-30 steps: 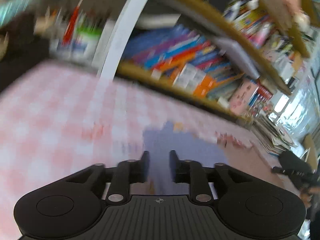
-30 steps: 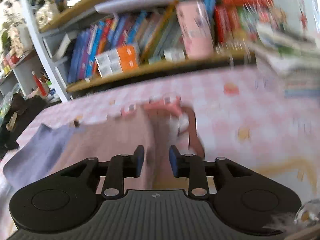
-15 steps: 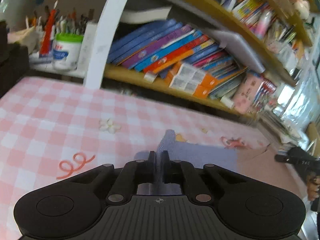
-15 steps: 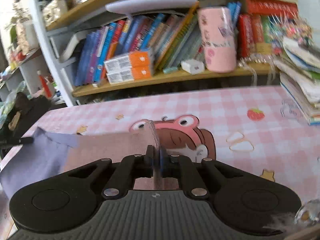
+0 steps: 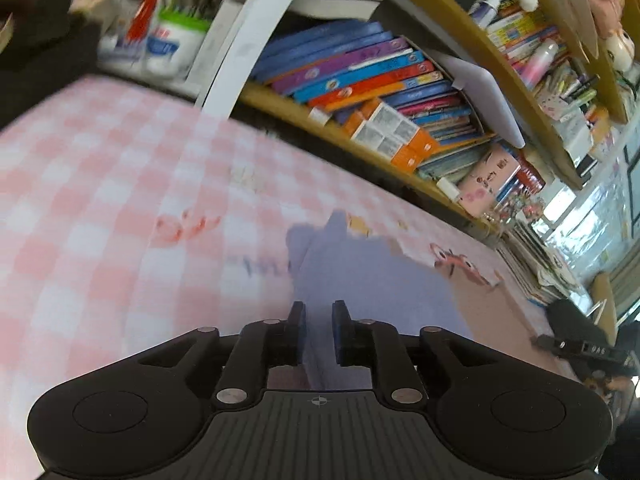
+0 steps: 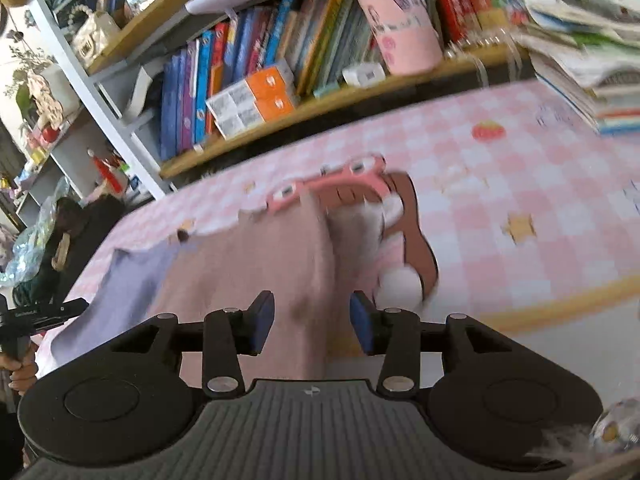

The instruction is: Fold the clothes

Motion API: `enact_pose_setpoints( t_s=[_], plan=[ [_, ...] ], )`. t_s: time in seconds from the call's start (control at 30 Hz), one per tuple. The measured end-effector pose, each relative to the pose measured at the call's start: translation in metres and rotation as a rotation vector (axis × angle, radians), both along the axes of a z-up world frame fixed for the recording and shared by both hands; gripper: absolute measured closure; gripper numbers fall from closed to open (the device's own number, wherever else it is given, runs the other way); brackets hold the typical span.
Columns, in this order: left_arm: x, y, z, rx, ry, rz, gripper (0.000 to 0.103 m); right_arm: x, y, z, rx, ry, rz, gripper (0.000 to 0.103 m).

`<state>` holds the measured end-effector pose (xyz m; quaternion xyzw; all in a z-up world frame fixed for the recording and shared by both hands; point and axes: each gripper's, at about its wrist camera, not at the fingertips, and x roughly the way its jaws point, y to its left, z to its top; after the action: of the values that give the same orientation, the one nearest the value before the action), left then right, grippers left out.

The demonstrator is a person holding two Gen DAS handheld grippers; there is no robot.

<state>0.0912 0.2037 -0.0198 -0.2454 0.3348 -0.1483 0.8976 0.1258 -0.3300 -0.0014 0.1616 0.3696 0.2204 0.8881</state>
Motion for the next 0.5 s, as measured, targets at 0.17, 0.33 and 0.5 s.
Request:
enact_pose_setpoints(
  t_s=[0.17,0.33,0.5],
  plan=[
    [-0.001,-0.005,-0.009,-0.064,0.008,-0.011,0.052,-0.007,0.001,-0.010,0.024,0.036,-0.008,0.064],
    [0.008,-0.014,-0.012,-0.092,0.008,-0.020,0.055,-0.001,0.009,-0.015,0.060,0.051,0.002,0.076],
    [0.014,-0.016,-0.013,-0.072,0.018,-0.008,0.072,0.004,0.017,-0.016,0.066,0.041,0.004,0.080]
  ],
)
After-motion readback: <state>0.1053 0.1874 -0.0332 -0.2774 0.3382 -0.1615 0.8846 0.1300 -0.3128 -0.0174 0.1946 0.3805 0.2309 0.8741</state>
